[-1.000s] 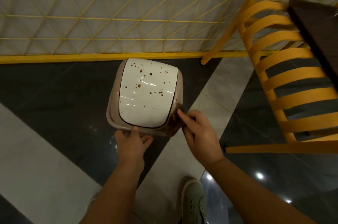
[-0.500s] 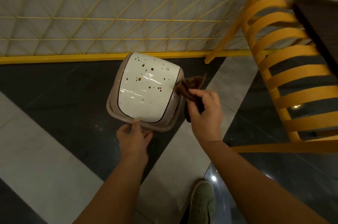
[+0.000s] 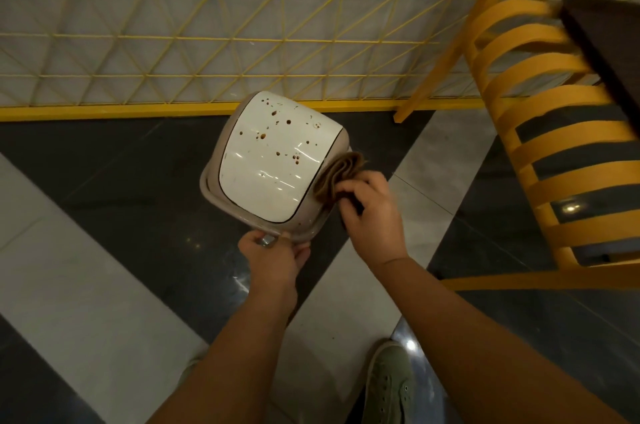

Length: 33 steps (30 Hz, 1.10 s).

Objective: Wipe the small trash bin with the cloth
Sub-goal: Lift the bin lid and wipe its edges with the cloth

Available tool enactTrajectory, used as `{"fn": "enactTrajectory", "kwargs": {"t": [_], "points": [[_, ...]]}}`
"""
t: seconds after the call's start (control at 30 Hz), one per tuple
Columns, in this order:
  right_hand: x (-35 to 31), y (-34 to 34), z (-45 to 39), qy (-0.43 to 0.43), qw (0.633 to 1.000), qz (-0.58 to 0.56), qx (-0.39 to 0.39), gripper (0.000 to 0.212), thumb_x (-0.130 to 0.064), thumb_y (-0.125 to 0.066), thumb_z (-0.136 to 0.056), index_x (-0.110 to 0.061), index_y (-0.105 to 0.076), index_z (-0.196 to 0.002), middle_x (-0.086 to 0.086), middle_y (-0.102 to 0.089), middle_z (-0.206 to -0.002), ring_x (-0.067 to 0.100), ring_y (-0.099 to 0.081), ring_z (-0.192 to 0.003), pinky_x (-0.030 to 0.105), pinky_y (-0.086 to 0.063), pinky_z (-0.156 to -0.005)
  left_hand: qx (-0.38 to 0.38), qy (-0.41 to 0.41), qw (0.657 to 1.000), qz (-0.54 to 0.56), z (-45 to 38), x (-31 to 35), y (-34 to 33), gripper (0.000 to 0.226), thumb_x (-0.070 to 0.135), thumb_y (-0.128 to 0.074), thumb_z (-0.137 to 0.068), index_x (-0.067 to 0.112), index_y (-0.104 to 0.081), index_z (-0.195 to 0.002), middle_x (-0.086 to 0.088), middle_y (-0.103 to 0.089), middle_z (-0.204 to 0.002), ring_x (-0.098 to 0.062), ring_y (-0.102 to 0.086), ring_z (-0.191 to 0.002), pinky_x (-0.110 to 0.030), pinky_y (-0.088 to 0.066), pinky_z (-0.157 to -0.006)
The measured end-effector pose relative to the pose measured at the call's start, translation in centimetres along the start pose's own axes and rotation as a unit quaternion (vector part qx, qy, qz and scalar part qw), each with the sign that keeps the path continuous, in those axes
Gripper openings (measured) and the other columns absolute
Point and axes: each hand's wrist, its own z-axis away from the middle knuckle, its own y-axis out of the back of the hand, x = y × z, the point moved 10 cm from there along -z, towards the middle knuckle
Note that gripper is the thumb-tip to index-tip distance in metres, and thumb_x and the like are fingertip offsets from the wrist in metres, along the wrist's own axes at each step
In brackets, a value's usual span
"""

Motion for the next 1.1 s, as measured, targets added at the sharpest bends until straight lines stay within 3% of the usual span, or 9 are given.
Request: {"fn": "enactTrajectory", "kwargs": {"t": [0.1,0.2,0.33,0.5,0.6,0.73,0.83,1.0,1.1], "points": [[1.8,-0.8,0.6,-0.076,0.997,-0.004,-0.002,0.021,-0.013,-0.058,-0.088,-0.018,-0.065,-0.107,-0.002,-0.055,-0.11,0.001,-0.047,-0.095,0.005,-0.036,-0.081,-0.003,0.003,1.0,-0.01,0.1,0.0,-0.1,0.039,-0.002,-0.051,-0.094,0.024,-0.035,-0.12,-0.02,-0.055,-0.122,-0.028,-0.065,-0.098,-0.033,-0.052,-0.08],[1.5,-3.3,4.0,-0.033,0.996,0.043,-0.074,0.021,-0.017,-0.057,-0.09,-0.018,-0.065,-0.109,0.003,-0.058,-0.11,0.009,-0.052,-0.095,0.009,-0.038,-0.084,-0.004,0.006,1.0,-0.004,0.0,-0.3,0.2,0.041,-0.004,-0.051,-0.092,0.023,-0.036,-0.118,-0.022,-0.054,-0.126,-0.031,-0.064,-0.101,-0.031,-0.053,-0.072],[0.9,-3.3,4.0,0.022,0.99,0.089,-0.104,0.027,-0.022,-0.05,-0.086,-0.014,-0.068,-0.106,0.007,-0.059,-0.102,0.017,-0.057,-0.086,0.012,-0.039,-0.072,-0.017,-0.005,1.0,-0.021,-0.1,-0.1,0.3,0.043,-0.002,-0.051,-0.092,0.025,-0.036,-0.121,-0.02,-0.052,-0.128,-0.031,-0.065,-0.101,-0.033,-0.053,-0.079],[3.5,-2.2,0.9,-0.116,0.987,0.097,-0.063,0.027,-0.02,-0.051,-0.094,-0.02,-0.061,-0.119,0.001,-0.051,-0.12,0.007,-0.049,-0.096,0.009,-0.033,-0.08,-0.017,-0.002,0.999,-0.043,-0.4,-0.5,0.4,0.041,-0.001,-0.051,-0.094,0.026,-0.036,-0.121,-0.019,-0.054,-0.124,-0.03,-0.065,-0.099,-0.039,-0.053,-0.089],[0.9,-3.6,2.6,-0.075,0.99,0.075,-0.094,0.024,-0.022,-0.051,-0.094,-0.021,-0.062,-0.116,-0.001,-0.052,-0.117,0.0,-0.042,-0.091,0.001,-0.027,-0.074,-0.014,-0.016,0.999,-0.037,-0.9,-0.2,0.7,0.042,0.001,-0.052,-0.094,0.025,-0.036,-0.125,-0.018,-0.055,-0.123,-0.029,-0.066,-0.098,-0.037,-0.054,-0.085],[-0.5,-4.9,5.2,-0.04,0.988,0.058,-0.14,0.024,-0.024,-0.051,-0.095,-0.022,-0.065,-0.115,0.001,-0.055,-0.113,0.007,-0.05,-0.093,-0.002,-0.027,-0.075,-0.019,-0.02,0.999,-0.029,-1.3,-0.3,0.6,0.045,0.002,-0.054,-0.093,0.024,-0.036,-0.128,-0.019,-0.057,-0.122,-0.029,-0.066,-0.1,-0.036,-0.056,-0.081],[-0.7,-4.8,4.8,-0.049,0.988,0.05,-0.136,0.022,-0.021,-0.054,-0.094,-0.019,-0.066,-0.112,0.002,-0.056,-0.111,0.011,-0.053,-0.092,0.003,-0.03,-0.078,-0.014,-0.024,0.999,-0.027,-0.8,-0.1,0.6,0.041,0.001,-0.055,-0.091,0.026,-0.038,-0.119,-0.021,-0.058,-0.122,-0.032,-0.065,-0.104,-0.043,-0.056,-0.089],[-0.7,-5.0,5.2,-0.055,0.985,0.079,-0.14,0.023,-0.022,-0.054,-0.094,-0.018,-0.066,-0.112,0.004,-0.056,-0.109,0.016,-0.056,-0.092,0.015,-0.042,-0.079,0.0,-0.009,1.0,-0.006,0.0,0.0,0.8,0.039,-0.001,-0.052,-0.093,0.024,-0.036,-0.119,-0.02,-0.058,-0.12,-0.031,-0.064,-0.104,-0.04,-0.055,-0.089],[-1.1,-5.7,5.6,-0.063,0.982,0.084,-0.155,0.024,-0.026,-0.049,-0.096,-0.019,-0.064,-0.114,0.002,-0.055,-0.112,0.012,-0.053,-0.092,0.018,-0.044,-0.085,0.018,-0.012,0.998,-0.054,-0.1,0.1,1.4,0.039,0.004,-0.054,-0.093,0.027,-0.036,-0.118,-0.015,-0.057,-0.12,-0.03,-0.061,-0.106,-0.043,-0.052,-0.095]]}}
